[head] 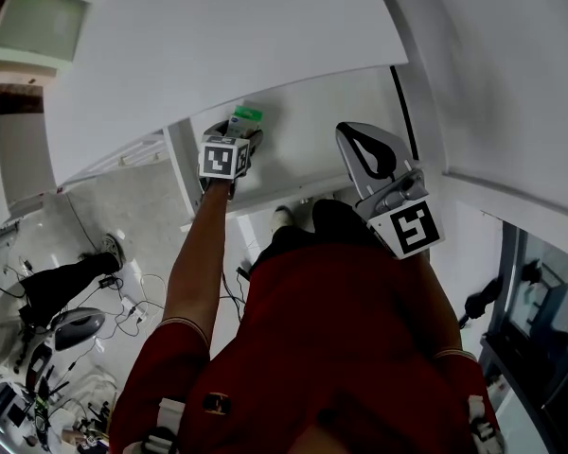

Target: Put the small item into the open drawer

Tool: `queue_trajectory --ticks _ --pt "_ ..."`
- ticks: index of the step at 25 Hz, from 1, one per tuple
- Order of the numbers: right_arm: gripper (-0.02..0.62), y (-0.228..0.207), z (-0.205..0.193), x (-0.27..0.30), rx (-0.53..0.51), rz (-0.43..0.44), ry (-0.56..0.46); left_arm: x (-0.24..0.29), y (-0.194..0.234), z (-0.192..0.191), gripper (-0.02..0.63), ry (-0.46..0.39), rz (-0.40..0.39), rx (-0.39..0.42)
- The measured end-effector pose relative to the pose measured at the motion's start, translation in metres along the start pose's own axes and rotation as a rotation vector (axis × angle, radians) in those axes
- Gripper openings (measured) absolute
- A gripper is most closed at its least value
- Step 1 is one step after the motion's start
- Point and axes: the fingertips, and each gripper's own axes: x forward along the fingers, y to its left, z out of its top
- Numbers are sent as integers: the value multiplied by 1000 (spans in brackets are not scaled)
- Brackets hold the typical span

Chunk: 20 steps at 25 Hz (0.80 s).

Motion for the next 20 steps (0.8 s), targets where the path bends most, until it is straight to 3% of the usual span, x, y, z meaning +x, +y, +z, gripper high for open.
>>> queue_trajectory --ticks 11,20 --pt "12 5 -1 -3 8 15 -7 -27 -8 19 370 -90 9 21" --pt "12 25 3 -4 27 58 -22 -119 -54 70 290 -371 -29 93"
